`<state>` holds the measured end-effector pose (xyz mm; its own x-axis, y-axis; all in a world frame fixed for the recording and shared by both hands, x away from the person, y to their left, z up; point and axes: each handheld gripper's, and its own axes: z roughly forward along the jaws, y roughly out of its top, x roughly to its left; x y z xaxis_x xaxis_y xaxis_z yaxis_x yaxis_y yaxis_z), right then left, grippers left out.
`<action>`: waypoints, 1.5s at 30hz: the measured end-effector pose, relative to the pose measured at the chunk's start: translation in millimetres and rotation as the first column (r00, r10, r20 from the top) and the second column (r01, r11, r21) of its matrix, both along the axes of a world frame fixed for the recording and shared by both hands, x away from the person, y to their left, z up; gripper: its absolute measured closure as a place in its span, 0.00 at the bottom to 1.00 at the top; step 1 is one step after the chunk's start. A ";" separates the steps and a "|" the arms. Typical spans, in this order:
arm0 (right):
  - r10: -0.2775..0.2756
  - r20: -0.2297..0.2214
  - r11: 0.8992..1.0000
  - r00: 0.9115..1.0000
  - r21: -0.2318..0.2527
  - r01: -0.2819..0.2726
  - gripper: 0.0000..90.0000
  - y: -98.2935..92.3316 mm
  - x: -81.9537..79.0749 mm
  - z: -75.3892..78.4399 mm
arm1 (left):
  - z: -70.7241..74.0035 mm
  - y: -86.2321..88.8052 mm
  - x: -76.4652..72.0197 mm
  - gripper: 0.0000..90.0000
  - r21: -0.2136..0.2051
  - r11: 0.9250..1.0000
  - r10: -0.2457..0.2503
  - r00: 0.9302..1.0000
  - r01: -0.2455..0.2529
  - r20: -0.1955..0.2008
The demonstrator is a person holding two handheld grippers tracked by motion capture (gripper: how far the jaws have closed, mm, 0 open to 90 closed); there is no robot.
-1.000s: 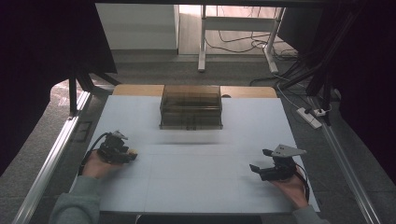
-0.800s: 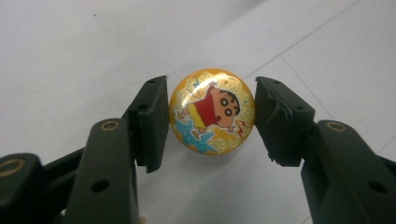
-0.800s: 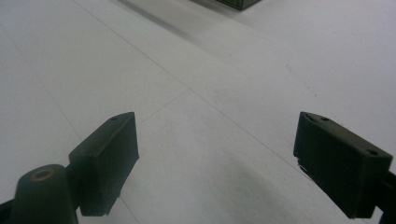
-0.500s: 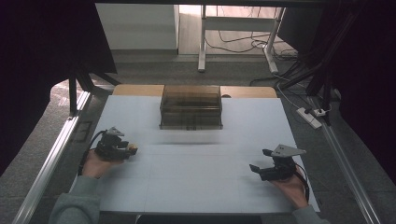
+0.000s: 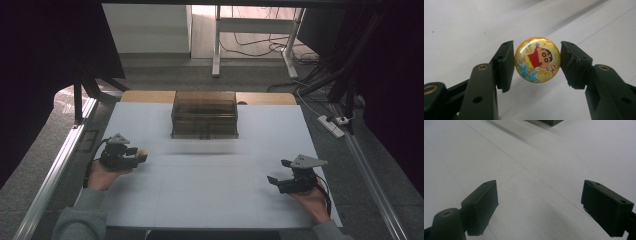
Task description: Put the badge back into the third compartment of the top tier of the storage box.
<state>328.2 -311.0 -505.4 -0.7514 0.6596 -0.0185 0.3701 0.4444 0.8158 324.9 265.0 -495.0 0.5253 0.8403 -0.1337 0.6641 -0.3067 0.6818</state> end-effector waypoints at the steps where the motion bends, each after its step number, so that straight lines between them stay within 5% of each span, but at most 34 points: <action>1: 0.000 0.000 1.000 1.000 0.001 0.000 0.16 0.2 0.1 0.0 | 0.7 0.3 -0.1 0.52 -0.009 1.000 0.000 1.000 0.000 0.004; 23: -0.002 0.001 1.000 1.000 0.007 0.002 0.16 1.4 0.0 -0.9 | 14.9 1.5 -4.1 0.52 -0.106 0.994 0.001 0.997 0.008 0.078; 45: -0.002 0.006 1.000 1.000 0.020 0.002 0.16 2.7 0.3 -1.1 | 38.5 -4.7 -9.0 0.52 -0.189 0.982 0.017 0.984 0.017 0.179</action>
<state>328.5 -308.3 -506.6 -0.7498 0.6616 -0.0092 0.3664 0.4268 0.8268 315.9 260.3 -456.4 0.5550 0.8089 -0.1940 0.5261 -0.1607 0.8351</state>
